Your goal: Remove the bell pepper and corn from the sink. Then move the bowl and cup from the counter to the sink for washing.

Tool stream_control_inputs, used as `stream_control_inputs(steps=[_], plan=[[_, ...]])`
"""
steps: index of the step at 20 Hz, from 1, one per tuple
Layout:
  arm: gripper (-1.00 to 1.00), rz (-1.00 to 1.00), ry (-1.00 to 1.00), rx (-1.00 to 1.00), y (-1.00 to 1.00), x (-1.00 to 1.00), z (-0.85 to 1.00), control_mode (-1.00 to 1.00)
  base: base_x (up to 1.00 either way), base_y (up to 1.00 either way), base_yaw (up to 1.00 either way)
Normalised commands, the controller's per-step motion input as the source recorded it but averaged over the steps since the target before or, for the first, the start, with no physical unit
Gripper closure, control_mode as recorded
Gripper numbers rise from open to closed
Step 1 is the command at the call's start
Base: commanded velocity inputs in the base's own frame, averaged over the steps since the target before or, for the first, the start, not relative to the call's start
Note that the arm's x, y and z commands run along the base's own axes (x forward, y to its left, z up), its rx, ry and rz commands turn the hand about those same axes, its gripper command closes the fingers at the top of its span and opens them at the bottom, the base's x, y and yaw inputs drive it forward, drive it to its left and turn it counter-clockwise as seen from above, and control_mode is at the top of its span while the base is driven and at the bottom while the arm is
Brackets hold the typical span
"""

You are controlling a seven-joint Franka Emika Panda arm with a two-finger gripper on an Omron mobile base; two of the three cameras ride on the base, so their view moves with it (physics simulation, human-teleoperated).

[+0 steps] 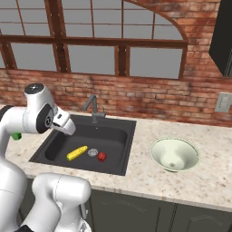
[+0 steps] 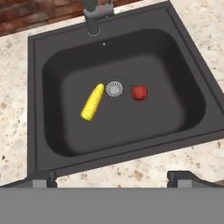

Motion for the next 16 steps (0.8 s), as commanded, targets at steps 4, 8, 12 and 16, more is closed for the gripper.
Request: stream_control_inputs(steps=[4, 8, 12, 16], plan=[[-1.00, -0.04, -0.01, 0.02, 0.09, 0.00, -0.25, -1.00, 0.00, 0.00, 0.00], [-1.00, -0.05, -0.07, 0.06, 0.11, 0.01, -0.25, -1.00, 0.00, 0.00, 0.00], [-1.00, -0.03, -0.12, 0.09, 0.07, 0.01, -0.24, -1.00, 0.00, 0.00, 0.00], [-1.00, -0.03, -0.13, 0.05, 0.04, 0.02, -0.24, -1.00, 0.00, 0.00, 0.00]])
